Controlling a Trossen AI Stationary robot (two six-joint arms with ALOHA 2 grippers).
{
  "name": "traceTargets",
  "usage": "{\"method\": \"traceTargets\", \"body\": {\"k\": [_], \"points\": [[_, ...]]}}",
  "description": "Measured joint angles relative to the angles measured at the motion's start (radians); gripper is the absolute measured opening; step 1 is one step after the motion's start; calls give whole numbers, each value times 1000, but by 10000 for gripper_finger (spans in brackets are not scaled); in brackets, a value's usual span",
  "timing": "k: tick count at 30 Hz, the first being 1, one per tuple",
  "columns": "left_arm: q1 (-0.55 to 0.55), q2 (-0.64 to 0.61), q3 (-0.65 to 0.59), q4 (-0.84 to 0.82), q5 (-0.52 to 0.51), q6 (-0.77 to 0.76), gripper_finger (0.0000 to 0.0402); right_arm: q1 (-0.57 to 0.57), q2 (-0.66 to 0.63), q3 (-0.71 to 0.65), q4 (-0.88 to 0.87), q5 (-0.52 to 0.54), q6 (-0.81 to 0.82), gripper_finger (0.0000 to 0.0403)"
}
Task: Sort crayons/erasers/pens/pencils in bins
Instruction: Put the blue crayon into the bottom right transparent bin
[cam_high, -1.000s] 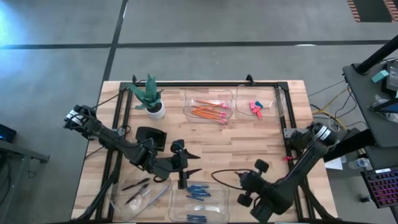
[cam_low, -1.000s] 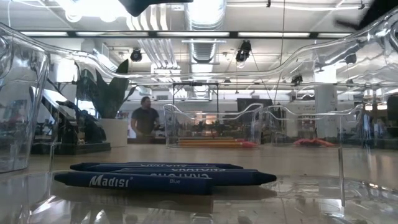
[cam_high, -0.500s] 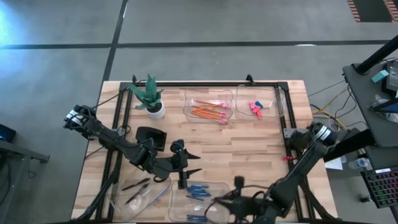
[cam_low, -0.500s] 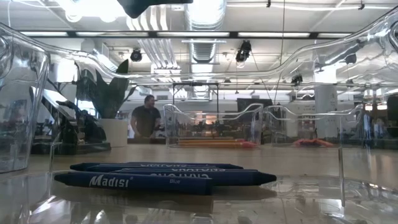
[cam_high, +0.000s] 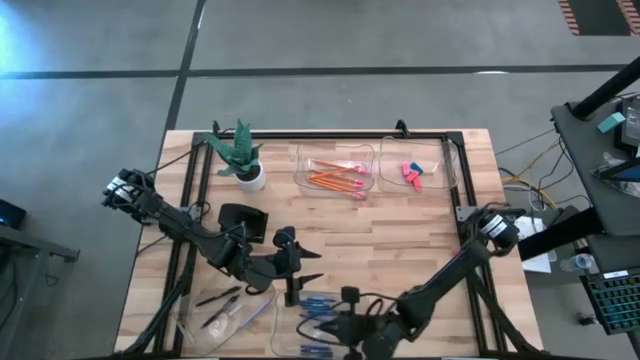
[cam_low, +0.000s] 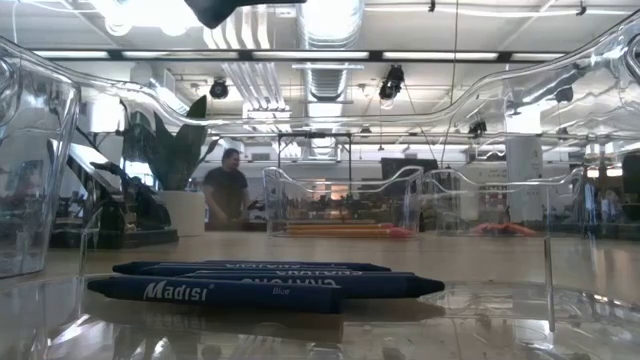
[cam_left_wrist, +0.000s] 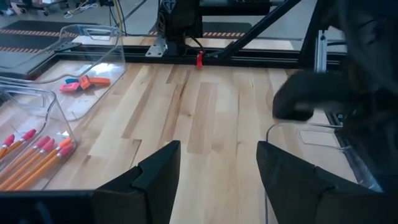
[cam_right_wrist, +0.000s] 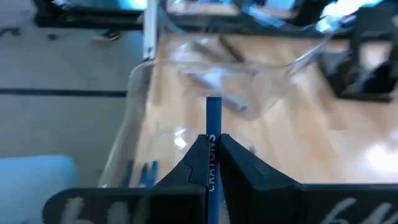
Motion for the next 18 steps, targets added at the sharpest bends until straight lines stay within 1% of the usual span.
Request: {"method": "traceTargets", "body": {"k": [3,5,7,13,18], "points": [[0,0,0,-1,0,4,198,-30,11,0,0,-118,42,13],[0,0,0,-1,0,10,198,-45,23,0,0,-164,47,13],[1,0,0,-1,0,12,198,-58,41,0,-1,-177,56,13],[1,0,0,-2,0,12,198,-92,87,0,-9,-265,144,13],[1,0,0,-2,-1,12,198,-104,103,2,-10,-284,192,13]]}}
